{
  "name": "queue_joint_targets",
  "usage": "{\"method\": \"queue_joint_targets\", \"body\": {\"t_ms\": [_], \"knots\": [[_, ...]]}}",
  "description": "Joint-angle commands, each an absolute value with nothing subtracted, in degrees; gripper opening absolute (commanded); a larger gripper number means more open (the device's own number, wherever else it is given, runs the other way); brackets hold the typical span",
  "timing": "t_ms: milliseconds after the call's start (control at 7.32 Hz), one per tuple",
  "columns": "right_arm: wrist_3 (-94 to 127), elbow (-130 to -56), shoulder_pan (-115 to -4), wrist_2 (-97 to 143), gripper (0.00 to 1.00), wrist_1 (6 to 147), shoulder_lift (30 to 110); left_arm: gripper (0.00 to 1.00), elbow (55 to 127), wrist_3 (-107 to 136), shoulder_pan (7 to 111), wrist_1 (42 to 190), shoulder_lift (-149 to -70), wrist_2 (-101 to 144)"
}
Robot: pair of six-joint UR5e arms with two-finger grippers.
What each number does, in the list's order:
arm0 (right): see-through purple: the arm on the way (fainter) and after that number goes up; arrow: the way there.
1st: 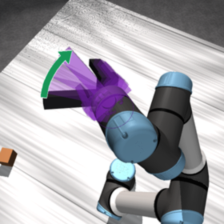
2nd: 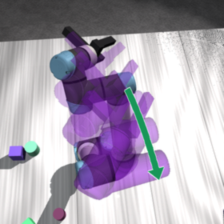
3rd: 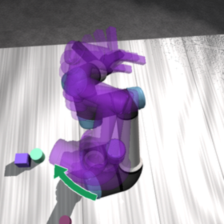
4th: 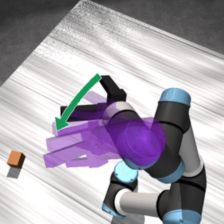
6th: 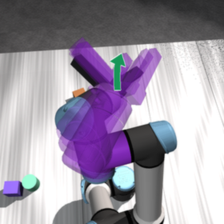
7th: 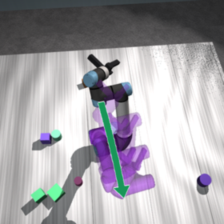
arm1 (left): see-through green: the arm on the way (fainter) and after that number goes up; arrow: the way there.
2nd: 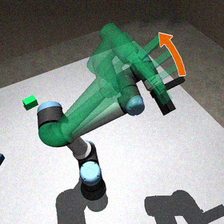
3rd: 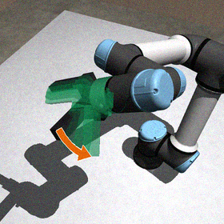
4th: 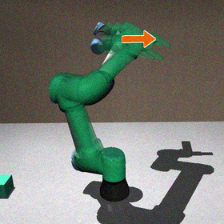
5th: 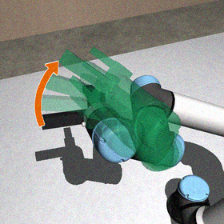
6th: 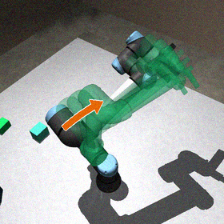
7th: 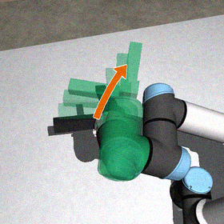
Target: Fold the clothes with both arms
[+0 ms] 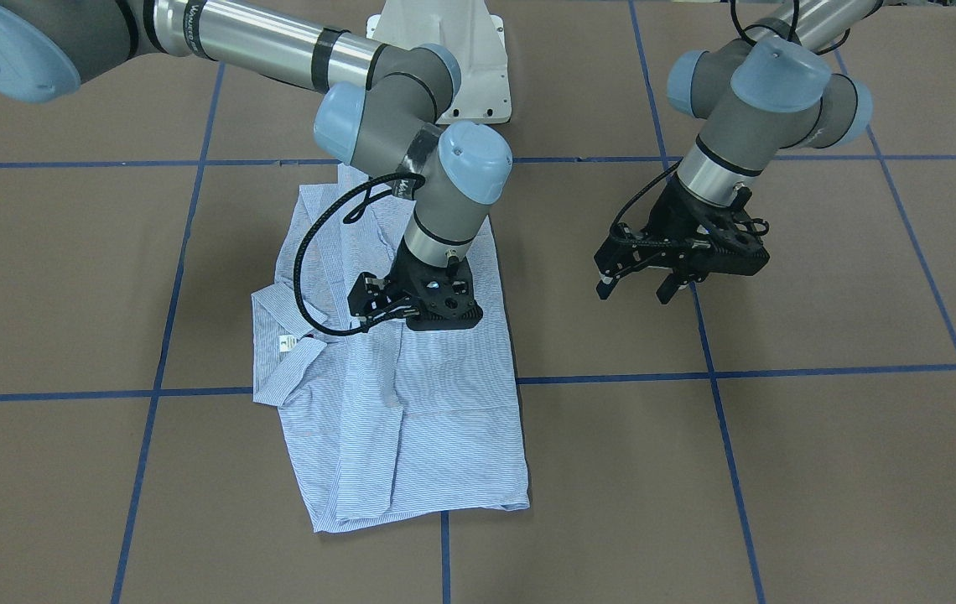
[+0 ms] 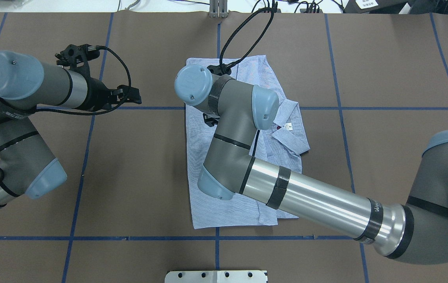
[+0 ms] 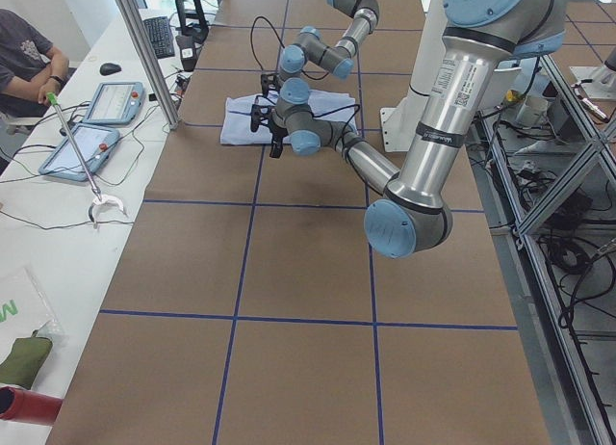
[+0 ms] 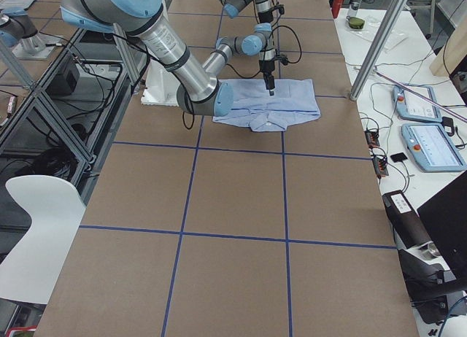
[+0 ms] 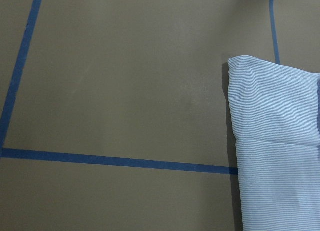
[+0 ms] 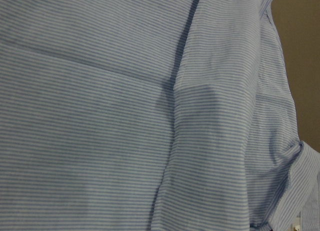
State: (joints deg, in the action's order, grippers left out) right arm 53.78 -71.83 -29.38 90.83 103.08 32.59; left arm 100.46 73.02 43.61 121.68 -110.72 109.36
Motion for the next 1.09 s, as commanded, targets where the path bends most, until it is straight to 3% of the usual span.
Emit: {"method": "queue_joint_targets", "body": {"t_ms": [0,956], "knots": [[53.70,-71.54,-27.69,88.60,1.00,103.27,33.22,1.00,100.11,73.04,43.51,121.90,-110.92,109.34],[53.70,-71.63,-27.69,88.15,1.00,104.94,35.16,1.00,99.93,73.83,41.40,122.08,-111.36,109.25]]}}
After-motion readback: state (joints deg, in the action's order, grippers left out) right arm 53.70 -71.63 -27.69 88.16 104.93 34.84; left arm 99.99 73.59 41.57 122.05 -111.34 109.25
